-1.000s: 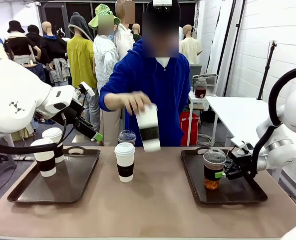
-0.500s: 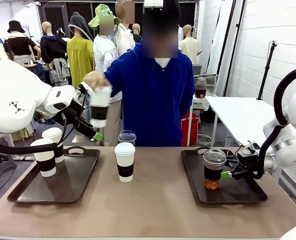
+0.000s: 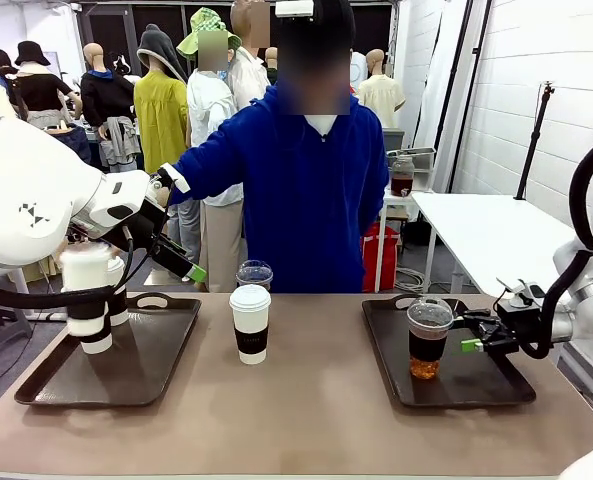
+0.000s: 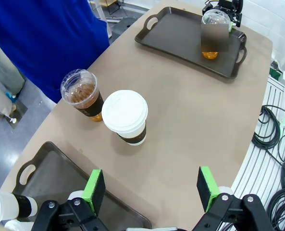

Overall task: Distribute the coffee onto the tray.
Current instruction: Pick up one iced Americano and place it on the right Handle tray, then pick up another iced Americano from the middle of the table and place it on the right Handle tray.

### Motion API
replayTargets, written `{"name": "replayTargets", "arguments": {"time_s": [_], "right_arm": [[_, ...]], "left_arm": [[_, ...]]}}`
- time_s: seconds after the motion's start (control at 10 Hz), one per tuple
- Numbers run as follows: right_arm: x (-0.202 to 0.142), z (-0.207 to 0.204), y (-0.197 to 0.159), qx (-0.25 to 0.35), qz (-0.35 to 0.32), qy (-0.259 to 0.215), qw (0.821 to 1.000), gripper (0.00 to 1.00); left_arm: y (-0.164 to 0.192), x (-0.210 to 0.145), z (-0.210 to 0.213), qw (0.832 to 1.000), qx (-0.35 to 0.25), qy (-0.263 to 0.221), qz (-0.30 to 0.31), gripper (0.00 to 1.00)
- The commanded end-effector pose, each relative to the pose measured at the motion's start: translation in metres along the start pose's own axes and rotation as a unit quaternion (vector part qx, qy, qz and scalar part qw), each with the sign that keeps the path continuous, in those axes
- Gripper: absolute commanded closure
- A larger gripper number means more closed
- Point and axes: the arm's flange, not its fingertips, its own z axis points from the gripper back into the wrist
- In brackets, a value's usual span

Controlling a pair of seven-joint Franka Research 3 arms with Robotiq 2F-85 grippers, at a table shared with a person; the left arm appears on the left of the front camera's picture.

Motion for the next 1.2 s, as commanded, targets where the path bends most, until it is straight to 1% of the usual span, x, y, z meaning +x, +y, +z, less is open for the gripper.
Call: {"name": "replayTargets", "arguments": {"time_s": [0.0,0.1,0.2,1.0,1.1], "right_arm": [[0.008,-0.003,0.012,-0.005,-0.014,0.009,1.0,0.0],[0.011,-0.004,0.011,-0.003,-0.015,0.013,1.0,0.0],[0.001,0.003,0.001,-0.003,-0.002,0.0,1.0,0.0],[0.001,0.002,0.002,-0.003,-0.005,0.0,1.0,0.0],[0.005,0.007,-0.007,-0.004,-0.001,-0.003,1.0,0.0]], "left_arm": [[0.002,-0.001,0.0,1.0,-0.002,-0.002,-0.006,0.0],[0.002,-0.001,0.0,1.0,-0.002,-0.002,-0.006,0.0],[0.002,-0.001,0.0,1.0,-0.002,-0.002,-0.006,0.0],[0.002,-0.001,0.0,1.0,-0.002,-0.002,-0.006,0.0],[0.002,-0.001,0.0,1.0,-0.002,-0.002,-0.006,0.0]]}}
